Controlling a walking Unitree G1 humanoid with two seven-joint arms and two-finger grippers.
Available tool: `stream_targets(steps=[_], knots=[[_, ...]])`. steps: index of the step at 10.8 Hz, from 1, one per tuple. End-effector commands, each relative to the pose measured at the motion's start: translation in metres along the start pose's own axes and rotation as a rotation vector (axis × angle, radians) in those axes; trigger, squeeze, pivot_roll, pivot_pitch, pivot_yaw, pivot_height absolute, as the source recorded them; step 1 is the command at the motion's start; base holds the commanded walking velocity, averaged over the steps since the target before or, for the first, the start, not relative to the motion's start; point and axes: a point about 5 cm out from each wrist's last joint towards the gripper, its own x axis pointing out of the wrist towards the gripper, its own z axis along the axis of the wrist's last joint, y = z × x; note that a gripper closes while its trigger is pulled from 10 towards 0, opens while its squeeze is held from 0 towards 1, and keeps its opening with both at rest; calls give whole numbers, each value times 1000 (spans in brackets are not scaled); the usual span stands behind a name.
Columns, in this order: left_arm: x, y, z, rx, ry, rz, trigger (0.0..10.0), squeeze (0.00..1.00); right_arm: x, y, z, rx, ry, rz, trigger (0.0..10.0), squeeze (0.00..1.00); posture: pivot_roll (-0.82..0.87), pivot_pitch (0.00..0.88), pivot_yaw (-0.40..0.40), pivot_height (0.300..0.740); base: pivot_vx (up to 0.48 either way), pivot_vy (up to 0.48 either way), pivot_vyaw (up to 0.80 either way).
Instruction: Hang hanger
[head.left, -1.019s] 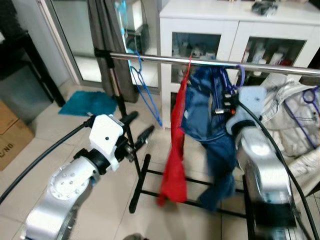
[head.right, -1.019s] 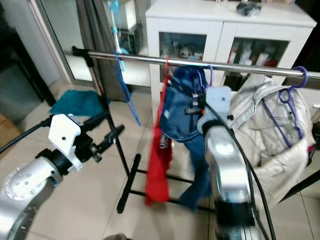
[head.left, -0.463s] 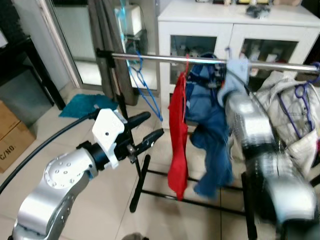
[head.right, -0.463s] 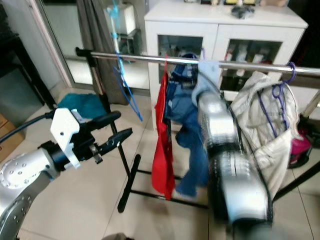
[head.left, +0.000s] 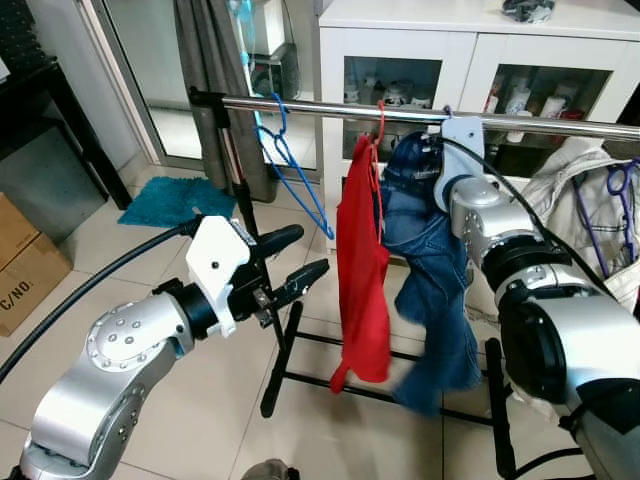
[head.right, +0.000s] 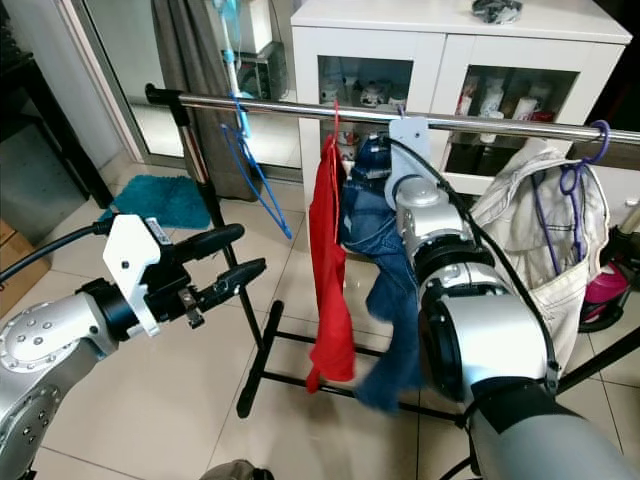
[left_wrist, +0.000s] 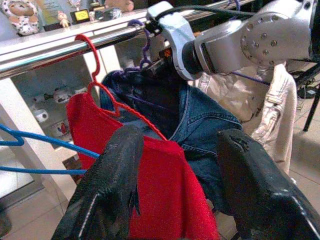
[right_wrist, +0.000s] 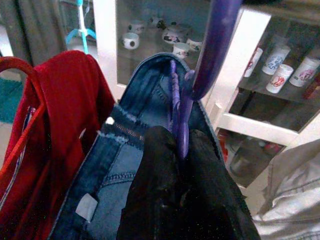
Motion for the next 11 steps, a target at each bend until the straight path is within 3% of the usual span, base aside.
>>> stream_targets(steps=[1,3,4,7,10,11], knots=[[-2,1,1,1,5,-5,10000,0,0,2,2,-20,-1,15,10000,0,63,0,72,740,0,0,0],[-2,0,-2,2,23,-13,10000,0,0,4,-15,-19,51,61,10000,0,54,0,76,740,0,0,0],[-1,0,-4,7,27,9,10000,0,0,1,-10,29,-6,48,10000,1000,50,0,78,740,0,0,0],[-5,9,-16,7,35,176,10000,0,-4,-6,19,96,-250,128,10000,1000,27,0,78,740,0,0,0],[-9,14,-24,11,25,340,10000,0,-12,-10,17,155,-381,226,10000,1000,5,0,79,740,0,0,0],[-8,16,-30,-15,39,426,10000,0,-21,-9,12,154,-445,264,10000,1000,6,0,76,740,0,0,0]])
